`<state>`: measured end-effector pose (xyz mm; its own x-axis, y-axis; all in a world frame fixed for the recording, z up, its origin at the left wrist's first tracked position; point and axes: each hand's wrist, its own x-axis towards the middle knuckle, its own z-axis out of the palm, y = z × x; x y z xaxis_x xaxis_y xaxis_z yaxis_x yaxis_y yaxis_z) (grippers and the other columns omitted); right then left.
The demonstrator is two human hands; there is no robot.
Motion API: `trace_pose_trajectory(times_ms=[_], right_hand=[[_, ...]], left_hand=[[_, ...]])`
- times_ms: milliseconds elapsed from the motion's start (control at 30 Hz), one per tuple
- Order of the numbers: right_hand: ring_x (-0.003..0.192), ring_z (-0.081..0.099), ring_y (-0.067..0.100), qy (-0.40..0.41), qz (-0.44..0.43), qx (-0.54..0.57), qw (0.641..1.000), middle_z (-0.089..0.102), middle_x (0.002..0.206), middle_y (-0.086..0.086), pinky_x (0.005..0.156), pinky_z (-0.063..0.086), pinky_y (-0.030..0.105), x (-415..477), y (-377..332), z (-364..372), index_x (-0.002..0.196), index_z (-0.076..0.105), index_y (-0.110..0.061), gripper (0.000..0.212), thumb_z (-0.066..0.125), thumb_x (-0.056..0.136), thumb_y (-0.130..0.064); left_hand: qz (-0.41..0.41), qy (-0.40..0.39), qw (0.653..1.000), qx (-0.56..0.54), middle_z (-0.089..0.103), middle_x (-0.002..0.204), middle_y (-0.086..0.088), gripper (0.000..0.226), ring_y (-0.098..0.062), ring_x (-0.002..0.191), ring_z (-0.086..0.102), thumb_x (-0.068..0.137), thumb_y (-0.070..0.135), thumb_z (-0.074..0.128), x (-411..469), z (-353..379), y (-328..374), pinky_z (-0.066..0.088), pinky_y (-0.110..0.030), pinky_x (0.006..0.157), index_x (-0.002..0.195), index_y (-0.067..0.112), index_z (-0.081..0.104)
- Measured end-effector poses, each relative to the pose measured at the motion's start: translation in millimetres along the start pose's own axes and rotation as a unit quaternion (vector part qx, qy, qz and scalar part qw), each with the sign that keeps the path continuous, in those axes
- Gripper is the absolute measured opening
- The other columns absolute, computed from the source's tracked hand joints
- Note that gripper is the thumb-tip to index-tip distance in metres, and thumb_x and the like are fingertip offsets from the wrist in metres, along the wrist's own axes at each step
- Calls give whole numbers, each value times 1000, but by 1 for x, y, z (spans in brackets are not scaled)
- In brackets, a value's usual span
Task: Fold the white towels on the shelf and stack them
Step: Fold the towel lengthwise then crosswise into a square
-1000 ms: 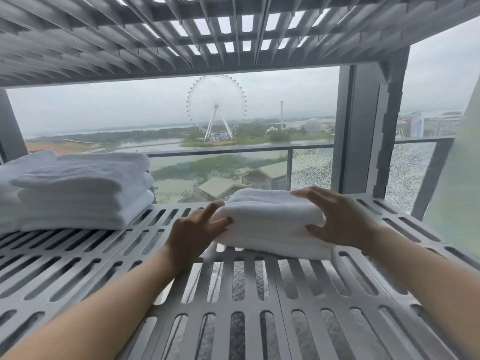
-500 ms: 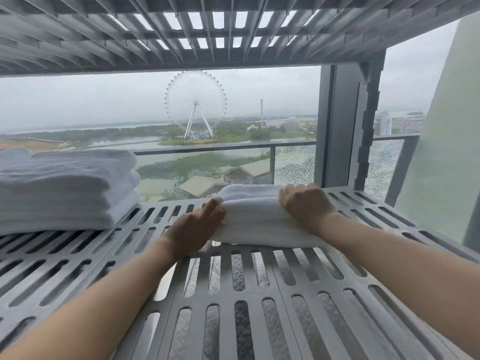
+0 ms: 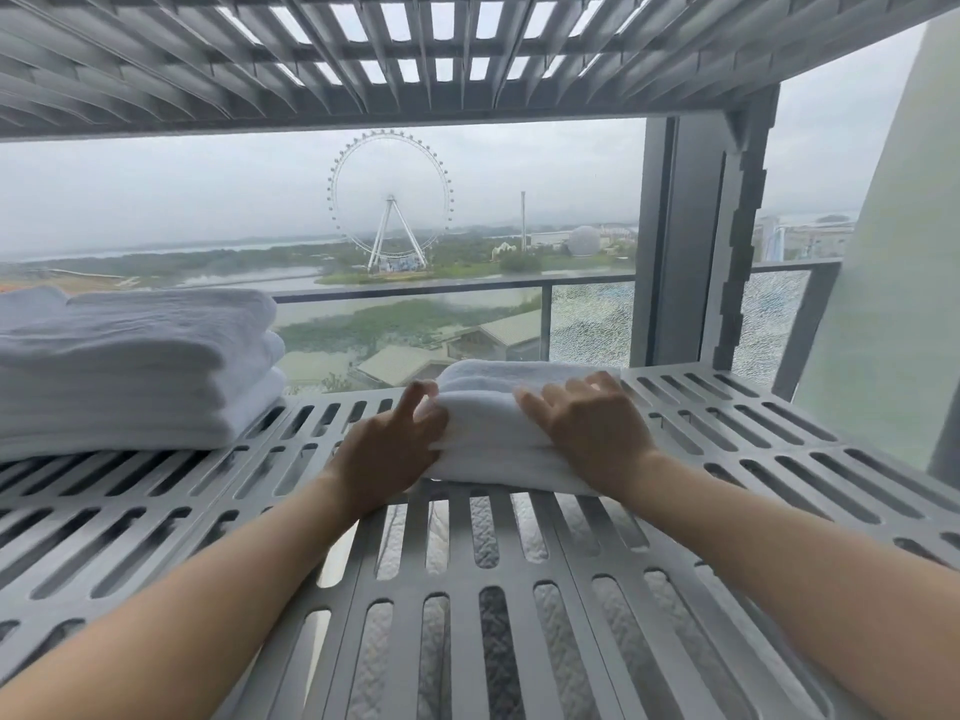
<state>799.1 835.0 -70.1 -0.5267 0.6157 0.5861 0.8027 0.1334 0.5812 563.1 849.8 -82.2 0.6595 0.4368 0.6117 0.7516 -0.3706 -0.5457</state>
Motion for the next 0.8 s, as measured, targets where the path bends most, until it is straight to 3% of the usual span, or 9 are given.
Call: trace_pose_trajectory(times_ms=[67,133,267,300,367,467,533,633,800], right_hand=[[64,62,17,-18,11,9,1000,63,78,-3,53,45,27,-2,3,5,95,62,-21,32,74,66,-13],[82,61,21,-41,20,29,999,60,100,3,58,46,30,-1,9,10,104,57,-18,29,63,78,-8],[103,52,25,-65,9,64,996,47,121,7,66,39,32,3,14,22,118,45,-16,34,47,87,-3],[106,48,26,-89,5,102,991,43,121,7,69,38,33,4,15,24,119,42,-15,35,45,87,-3],[106,44,21,-146,-8,192,970,40,115,2,76,42,32,7,22,21,113,39,-18,35,51,82,-7],[97,41,11,-231,7,359,904,41,105,-9,77,37,28,16,37,9,101,42,-31,34,61,72,-32],[95,46,11,-265,45,446,854,50,110,-8,76,38,30,27,42,3,102,53,-28,31,54,76,-45],[101,52,18,-250,109,498,823,58,110,-2,84,40,33,45,45,4,98,62,-22,34,39,93,-46],[96,52,18,-226,157,458,845,58,112,3,79,38,30,61,39,21,107,58,-19,27,43,94,-36]], left_hand=[[27,-21,999,-11,57,112,-10,13,-18,68,66,75,21,53,-1,1,-1,46,-27,32,78,15,64],[46,-22,999,8,67,109,0,26,-6,72,65,77,29,42,-1,-3,-3,45,-21,32,78,26,68],[108,2,994,-30,64,117,-10,10,-1,95,62,70,22,70,-6,-6,-7,40,-23,27,68,16,62],[98,5,994,-47,60,124,-14,13,-3,95,65,71,20,71,-9,-4,-7,40,-24,27,71,13,59],[59,-1,995,-80,51,135,-17,20,-21,64,69,73,19,71,-11,-2,-6,45,-29,30,81,11,55],[24,-11,997,-69,53,134,-15,24,-23,46,63,74,24,68,-12,-2,-3,44,-28,30,86,13,50],[24,5,998,-50,58,129,-12,16,-21,46,63,78,28,59,-11,-6,-2,41,-24,28,86,16,52],[13,23,993,-113,55,132,-11,27,-19,44,60,85,38,45,-9,-10,-7,41,-24,31,91,18,62],[-121,54,950,-283,64,114,-8,39,-23,73,67,94,42,28,17,-5,-18,50,-31,56,111,12,46]])
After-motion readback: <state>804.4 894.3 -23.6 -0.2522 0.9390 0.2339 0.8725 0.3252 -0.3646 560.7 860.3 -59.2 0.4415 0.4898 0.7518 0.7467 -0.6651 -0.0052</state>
